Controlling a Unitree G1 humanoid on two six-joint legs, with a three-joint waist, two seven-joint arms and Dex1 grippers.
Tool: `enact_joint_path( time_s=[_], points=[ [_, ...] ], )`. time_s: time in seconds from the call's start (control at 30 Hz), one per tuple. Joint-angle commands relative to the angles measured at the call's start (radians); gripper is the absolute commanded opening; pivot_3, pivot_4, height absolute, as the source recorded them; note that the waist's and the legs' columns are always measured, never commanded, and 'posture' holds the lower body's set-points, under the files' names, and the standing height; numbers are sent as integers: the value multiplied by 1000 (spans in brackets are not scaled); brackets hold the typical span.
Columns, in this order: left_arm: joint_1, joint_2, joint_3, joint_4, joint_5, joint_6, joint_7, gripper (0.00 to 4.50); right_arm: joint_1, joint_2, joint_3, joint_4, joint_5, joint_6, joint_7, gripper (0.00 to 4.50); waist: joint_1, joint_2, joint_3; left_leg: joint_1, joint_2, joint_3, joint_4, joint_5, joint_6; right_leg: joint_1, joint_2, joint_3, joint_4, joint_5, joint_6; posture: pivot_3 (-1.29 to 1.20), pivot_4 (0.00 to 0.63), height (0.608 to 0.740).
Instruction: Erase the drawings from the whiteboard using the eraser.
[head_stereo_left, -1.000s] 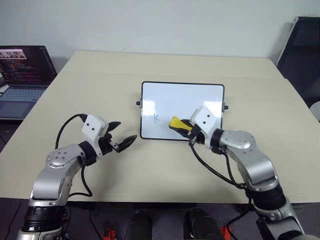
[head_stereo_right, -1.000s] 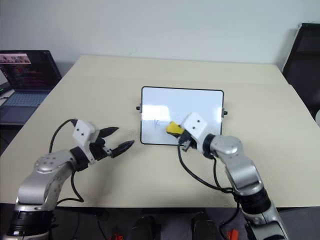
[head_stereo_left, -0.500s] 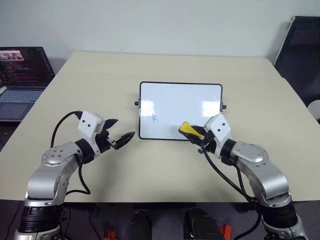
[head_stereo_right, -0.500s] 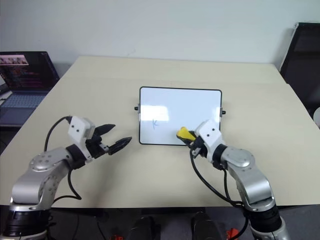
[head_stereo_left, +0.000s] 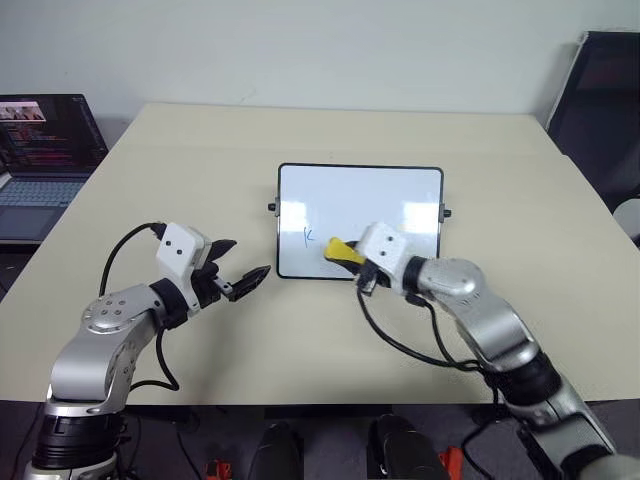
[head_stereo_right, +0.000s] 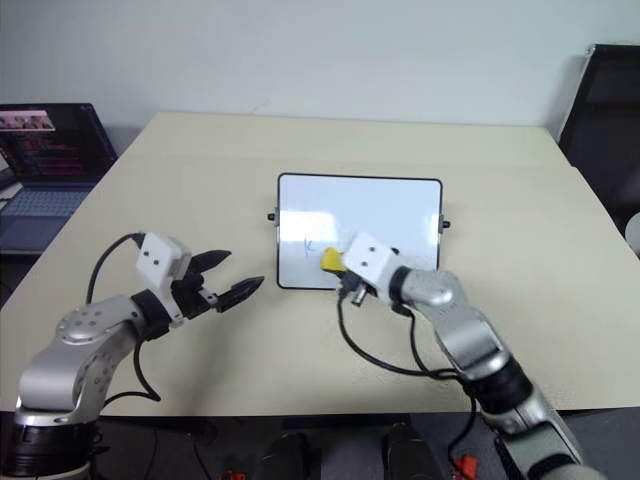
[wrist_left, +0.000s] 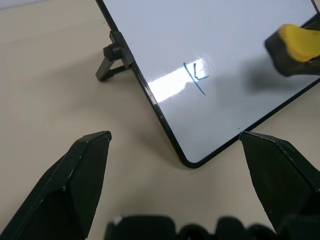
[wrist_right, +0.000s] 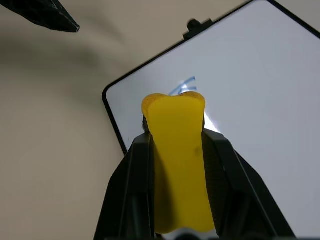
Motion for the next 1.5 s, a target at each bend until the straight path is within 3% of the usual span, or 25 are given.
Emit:
enact_joint_path(
  time_s=[0.03,0.2,0.33,0.53,0.77,1.07,1.3,1.5],
  points=[
    [-18,11,3,-31,0,-2,1,4500,-123,41,28,148,-61,-87,-10,986,1,0,0,0,0,0,0,0,0,0,0,0,0,0,0,0,150,740],
    [-12,22,-14,-37,5,-7,-18,4500,-268,114,32,410,-136,-212,-86,986,2,0,0,-1,0,0,0,0,0,-1,0,0,0,1,2,0,150,740],
    [-7,22,-21,-45,3,-4,-26,4500,-300,121,97,521,-217,-305,-68,986,2,0,0,-1,0,0,-1,0,0,-1,0,-1,0,1,2,0,150,740],
    [-2,20,-24,-46,5,-7,-31,4500,-269,95,166,504,-271,-317,65,986,1,0,0,-1,0,0,-1,0,0,-1,0,0,1,1,2,0,150,740],
    [3,16,-30,-36,6,-21,-38,4500,-358,106,88,610,-341,-363,-123,986,2,0,0,1,0,0,1,0,0,0,0,0,3,2,-1,0,150,740],
    [6,12,-32,-17,12,-40,-52,4500,-258,36,194,500,-348,-400,158,986,4,0,0,2,0,0,0,0,0,1,0,0,1,1,-1,0,150,740],
    [5,11,-38,-2,15,-54,-61,4500,-343,85,94,614,-410,-419,-118,986,2,0,0,4,0,0,1,1,1,1,0,0,3,3,-3,0,150,740],
    [-4,8,-44,15,19,-65,-70,4500,-289,46,152,582,-401,-455,38,986,4,-1,0,4,0,0,1,1,1,3,0,0,1,2,-2,0,150,740]
  ],
)
